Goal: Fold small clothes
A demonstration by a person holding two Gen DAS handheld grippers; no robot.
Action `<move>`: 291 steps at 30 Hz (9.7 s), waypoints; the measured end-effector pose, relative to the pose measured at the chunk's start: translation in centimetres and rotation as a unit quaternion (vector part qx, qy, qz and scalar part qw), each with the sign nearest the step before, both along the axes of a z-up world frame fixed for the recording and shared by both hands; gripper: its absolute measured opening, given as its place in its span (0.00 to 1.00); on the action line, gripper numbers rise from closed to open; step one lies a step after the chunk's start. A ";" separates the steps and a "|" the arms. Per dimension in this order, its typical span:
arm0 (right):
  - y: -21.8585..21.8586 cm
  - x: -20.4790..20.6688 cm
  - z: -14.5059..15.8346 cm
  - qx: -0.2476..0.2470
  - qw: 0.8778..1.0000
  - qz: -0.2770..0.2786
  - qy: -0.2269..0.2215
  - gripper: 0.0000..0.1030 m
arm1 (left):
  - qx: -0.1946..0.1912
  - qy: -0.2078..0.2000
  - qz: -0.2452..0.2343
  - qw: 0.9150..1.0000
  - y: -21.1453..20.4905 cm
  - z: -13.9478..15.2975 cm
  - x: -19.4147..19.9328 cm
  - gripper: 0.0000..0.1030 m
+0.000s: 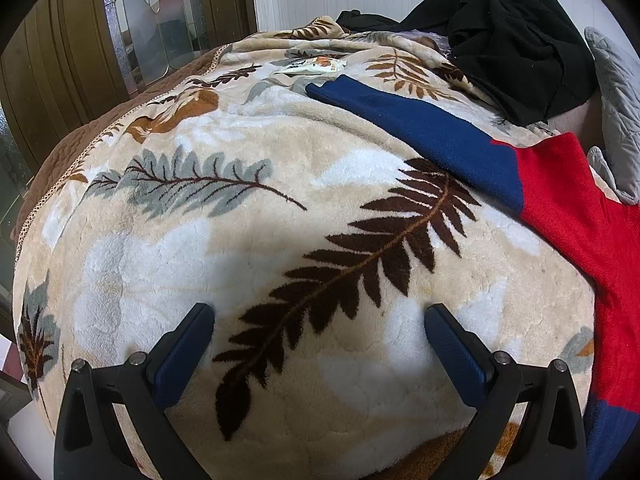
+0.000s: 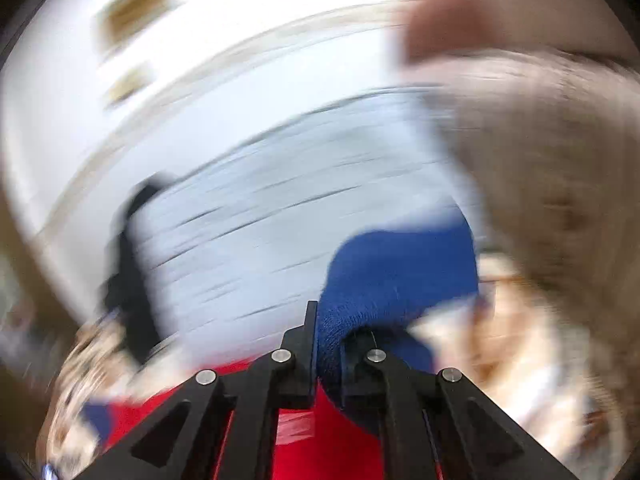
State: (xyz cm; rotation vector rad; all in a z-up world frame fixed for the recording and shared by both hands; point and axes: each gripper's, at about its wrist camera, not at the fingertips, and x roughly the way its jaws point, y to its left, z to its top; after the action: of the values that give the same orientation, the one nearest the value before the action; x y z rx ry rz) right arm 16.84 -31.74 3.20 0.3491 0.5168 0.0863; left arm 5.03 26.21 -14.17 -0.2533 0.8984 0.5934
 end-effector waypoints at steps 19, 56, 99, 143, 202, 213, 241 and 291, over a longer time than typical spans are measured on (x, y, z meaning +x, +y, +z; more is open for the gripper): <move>8.1 -11.4 -17.0 0.100 0.982 0.117 0.105 0.86 | -0.183 -0.081 -0.244 0.949 -12.1 10.5 3.1 0.92; 3.7 -7.7 -13.8 0.225 0.961 0.129 0.092 0.91 | -0.216 0.001 -0.234 0.948 -18.1 0.7 13.2 0.10; 7.1 -11.0 -18.4 0.091 0.983 0.120 0.105 0.96 | -0.170 -0.191 -0.134 0.958 2.5 15.9 14.0 0.05; 4.0 -0.2 -12.8 0.050 0.969 0.037 0.240 0.09 | -0.220 -0.037 -0.261 0.939 -13.0 1.1 10.3 0.66; -3.9 -29.9 -16.2 0.211 0.947 0.102 0.222 0.83 | -0.271 0.015 -0.313 0.910 -14.5 2.9 -14.5 0.72; -2.7 -31.3 -18.0 0.193 0.945 0.092 0.249 0.62 | -0.282 0.035 -0.318 0.905 -15.6 2.1 -16.4 0.71; -2.7 -31.2 -15.0 0.155 0.949 0.102 0.256 0.06 | -0.293 0.037 -0.273 0.916 -13.5 1.5 -16.9 0.04; -5.4 -29.6 -20.3 0.202 0.917 0.134 0.316 0.05 | -0.280 0.065 -0.275 0.918 -14.1 -0.3 -12.6 0.04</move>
State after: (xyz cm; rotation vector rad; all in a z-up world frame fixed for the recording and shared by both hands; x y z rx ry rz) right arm -12.79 -37.09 -17.05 0.7182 1.1971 0.3573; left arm -7.54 12.14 -14.50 -0.4569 1.1990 -0.1861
